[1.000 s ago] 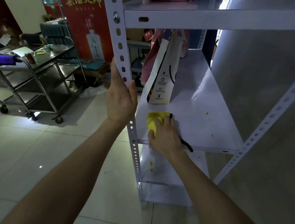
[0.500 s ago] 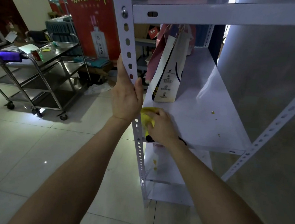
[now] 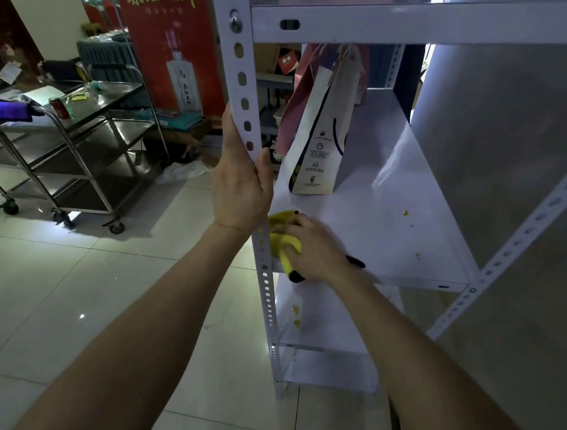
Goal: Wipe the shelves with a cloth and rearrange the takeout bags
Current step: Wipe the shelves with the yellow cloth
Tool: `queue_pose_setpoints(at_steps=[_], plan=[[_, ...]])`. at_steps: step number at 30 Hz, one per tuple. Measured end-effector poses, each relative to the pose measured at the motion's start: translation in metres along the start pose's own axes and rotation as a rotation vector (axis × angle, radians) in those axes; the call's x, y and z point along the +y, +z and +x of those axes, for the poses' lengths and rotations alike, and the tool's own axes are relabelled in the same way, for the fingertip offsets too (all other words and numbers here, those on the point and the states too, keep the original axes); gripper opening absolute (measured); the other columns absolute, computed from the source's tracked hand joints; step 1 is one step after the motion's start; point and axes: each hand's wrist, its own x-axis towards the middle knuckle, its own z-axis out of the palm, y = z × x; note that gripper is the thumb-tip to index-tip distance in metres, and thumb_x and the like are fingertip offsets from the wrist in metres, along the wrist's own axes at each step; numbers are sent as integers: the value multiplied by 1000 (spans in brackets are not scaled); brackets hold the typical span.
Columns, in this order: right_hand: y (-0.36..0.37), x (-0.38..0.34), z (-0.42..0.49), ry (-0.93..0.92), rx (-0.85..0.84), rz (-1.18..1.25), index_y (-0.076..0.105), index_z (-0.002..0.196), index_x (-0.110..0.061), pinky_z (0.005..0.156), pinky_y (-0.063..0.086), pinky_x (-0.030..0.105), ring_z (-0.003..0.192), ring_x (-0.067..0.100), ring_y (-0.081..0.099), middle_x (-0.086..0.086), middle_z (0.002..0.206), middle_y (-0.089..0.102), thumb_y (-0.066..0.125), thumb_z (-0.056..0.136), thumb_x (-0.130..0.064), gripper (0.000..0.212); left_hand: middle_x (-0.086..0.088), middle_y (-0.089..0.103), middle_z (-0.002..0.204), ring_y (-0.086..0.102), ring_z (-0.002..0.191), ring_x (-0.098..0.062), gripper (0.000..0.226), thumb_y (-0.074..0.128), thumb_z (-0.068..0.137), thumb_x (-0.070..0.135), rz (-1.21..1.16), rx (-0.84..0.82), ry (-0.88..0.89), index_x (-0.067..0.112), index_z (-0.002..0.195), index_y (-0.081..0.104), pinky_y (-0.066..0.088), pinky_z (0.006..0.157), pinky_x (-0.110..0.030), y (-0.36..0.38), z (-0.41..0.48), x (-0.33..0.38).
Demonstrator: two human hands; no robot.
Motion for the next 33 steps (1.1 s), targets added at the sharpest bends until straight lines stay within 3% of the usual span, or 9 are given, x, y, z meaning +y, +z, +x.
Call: queue_pose_setpoints(at_steps=[3,7,11,13,17,20,26,30,33], plan=[[-30,46,-11,68,11,-46,72,137,-28,114,43,37,129,30,57,4,140,61,69,95,-14,45,-27,62,140,73,98,-39,64,29,114,56,5,10,1,32,166,1,53,73,-30,1,1,-1],[-29,48,-1,345,178,-27,71,138,-26,114,38,29,130,34,53,7,145,55,64,92,-8,50,-24,61,142,74,104,-38,62,28,114,56,25,26,-12,33,166,1,61,78,-43,1,1,0],[10,-5,-6,-2,21,32,71,135,-28,108,40,28,126,23,50,-2,142,56,62,96,-14,42,-26,62,140,72,101,-41,61,29,114,55,15,24,-11,36,165,0,57,74,-38,0,0,-1],[-2,4,-14,-41,3,49,72,135,-27,106,39,27,126,23,52,-1,139,58,66,98,-15,39,-25,61,142,71,99,-40,62,30,114,54,17,23,4,33,166,2,53,73,-32,0,1,0],[-32,40,-12,328,156,31,71,137,-22,111,43,34,128,33,58,12,140,59,66,94,-10,45,-20,57,148,72,102,-37,63,32,115,53,9,27,14,29,166,4,59,76,-37,0,1,2],[-7,0,7,588,274,65,63,143,-17,106,42,36,130,38,53,19,150,48,62,91,-10,52,-23,59,144,73,100,-37,63,31,114,54,14,31,-7,31,166,4,59,75,-38,0,0,2],[12,-14,10,348,94,232,48,158,-27,118,37,36,146,31,39,10,162,36,72,93,-25,69,-27,61,138,73,100,-38,62,31,115,52,11,18,-23,29,166,5,59,78,-40,1,-1,1],[-2,15,10,317,68,137,55,154,-29,112,37,28,141,29,49,9,159,46,81,88,-27,71,-30,62,134,72,98,-37,61,31,114,52,12,15,-23,30,165,6,59,76,-42,0,0,2],[1,8,9,276,57,46,46,159,-27,116,35,34,143,34,44,11,162,43,76,92,-34,74,-32,62,134,70,96,-40,63,29,114,54,-1,9,-23,27,166,6,56,72,-36,-1,0,2]])
